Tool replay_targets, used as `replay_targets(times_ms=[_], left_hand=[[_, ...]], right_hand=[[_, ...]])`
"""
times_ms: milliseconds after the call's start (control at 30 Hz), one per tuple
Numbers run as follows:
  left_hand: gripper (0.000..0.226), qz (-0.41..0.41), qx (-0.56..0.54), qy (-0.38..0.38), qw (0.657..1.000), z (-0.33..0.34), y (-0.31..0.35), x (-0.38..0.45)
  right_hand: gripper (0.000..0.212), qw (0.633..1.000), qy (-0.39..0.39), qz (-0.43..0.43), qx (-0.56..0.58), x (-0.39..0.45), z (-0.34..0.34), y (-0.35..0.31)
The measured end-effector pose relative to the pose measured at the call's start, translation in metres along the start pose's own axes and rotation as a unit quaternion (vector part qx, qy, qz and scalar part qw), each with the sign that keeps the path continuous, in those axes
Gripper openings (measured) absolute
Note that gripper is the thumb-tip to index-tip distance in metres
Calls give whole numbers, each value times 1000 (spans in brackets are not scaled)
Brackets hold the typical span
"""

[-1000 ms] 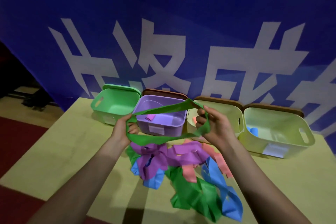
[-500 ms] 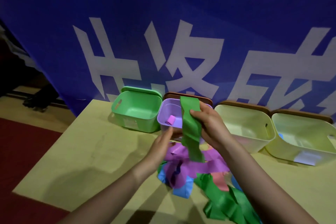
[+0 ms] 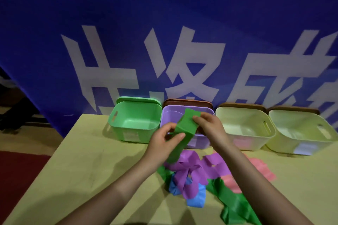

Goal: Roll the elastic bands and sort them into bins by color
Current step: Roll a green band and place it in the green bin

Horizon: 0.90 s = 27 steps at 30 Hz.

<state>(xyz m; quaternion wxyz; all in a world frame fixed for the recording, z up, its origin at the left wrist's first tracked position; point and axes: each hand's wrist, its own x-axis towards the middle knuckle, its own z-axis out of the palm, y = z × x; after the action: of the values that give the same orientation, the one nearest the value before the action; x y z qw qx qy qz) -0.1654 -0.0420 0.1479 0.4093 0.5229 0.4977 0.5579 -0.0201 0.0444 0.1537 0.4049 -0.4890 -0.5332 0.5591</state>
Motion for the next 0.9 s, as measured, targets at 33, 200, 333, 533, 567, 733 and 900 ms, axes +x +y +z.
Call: replay_targets(times_ms=[33, 200, 333, 533, 567, 733, 900], left_hand=[[9, 10, 8, -9, 1000, -1, 3, 4], [19, 4, -21, -19, 1000, 0, 6, 21], [17, -8, -52, -27, 998, 10, 8, 31], [18, -19, -64, -15, 998, 6, 7, 43], [19, -24, -65, -11, 998, 3, 6, 44], [16, -55, -83, 30, 995, -14, 2, 48], [17, -115, -75, -15, 990, -34, -3, 51]], right_hand=[[19, 997, -4, 3, -75, -3, -4, 5], [31, 988, 75, -101, -84, -26, -15, 14], [29, 979, 48, -184, -79, -35, -8, 7], [32, 979, 49, -194, -23, -29, 0, 7], [30, 979, 49, -194, -35, -26, 2, 8], [14, 983, 37, -177, -24, -12, 13, 5], [19, 987, -30, -156, 27, 0, 25, -8]])
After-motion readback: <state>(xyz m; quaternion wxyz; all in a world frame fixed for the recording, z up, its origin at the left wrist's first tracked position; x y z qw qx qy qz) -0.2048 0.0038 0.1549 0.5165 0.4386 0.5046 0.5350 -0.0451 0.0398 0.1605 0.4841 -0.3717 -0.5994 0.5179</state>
